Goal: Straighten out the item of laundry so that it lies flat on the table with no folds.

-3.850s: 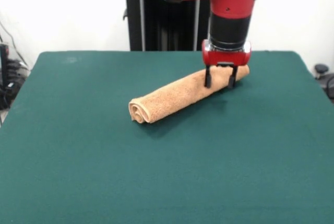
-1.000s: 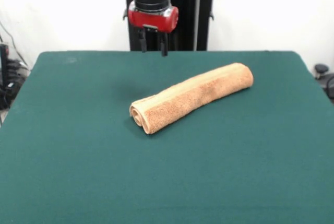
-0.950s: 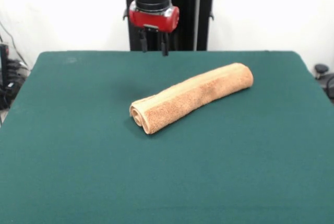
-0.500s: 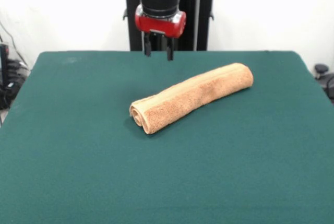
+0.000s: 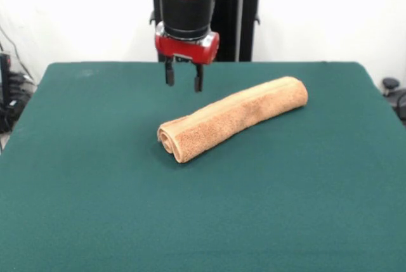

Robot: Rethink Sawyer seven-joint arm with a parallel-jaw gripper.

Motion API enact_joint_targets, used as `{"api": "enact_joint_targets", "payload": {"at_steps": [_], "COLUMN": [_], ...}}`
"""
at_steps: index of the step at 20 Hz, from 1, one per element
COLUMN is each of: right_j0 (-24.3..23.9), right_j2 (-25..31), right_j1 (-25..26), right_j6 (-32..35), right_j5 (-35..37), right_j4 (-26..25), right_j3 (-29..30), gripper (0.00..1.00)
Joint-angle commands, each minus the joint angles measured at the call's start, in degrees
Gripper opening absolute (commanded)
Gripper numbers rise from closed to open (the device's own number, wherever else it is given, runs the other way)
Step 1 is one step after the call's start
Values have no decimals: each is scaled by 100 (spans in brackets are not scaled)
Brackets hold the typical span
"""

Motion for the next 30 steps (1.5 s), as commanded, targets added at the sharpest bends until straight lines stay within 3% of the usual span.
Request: {"api": "enact_joint_targets", "payload": {"at_steps": [1, 13, 30], "right_j0": [183, 293, 463], "right_j2": [626, 527, 302], "right_j1": [365, 905, 1473], "right_j6": [-416, -276, 17], "right_j5": [700, 434, -40], "right_j4": [229, 83, -70], "right_j3": [-605, -1087, -1226], "gripper": [100, 100, 100]}}
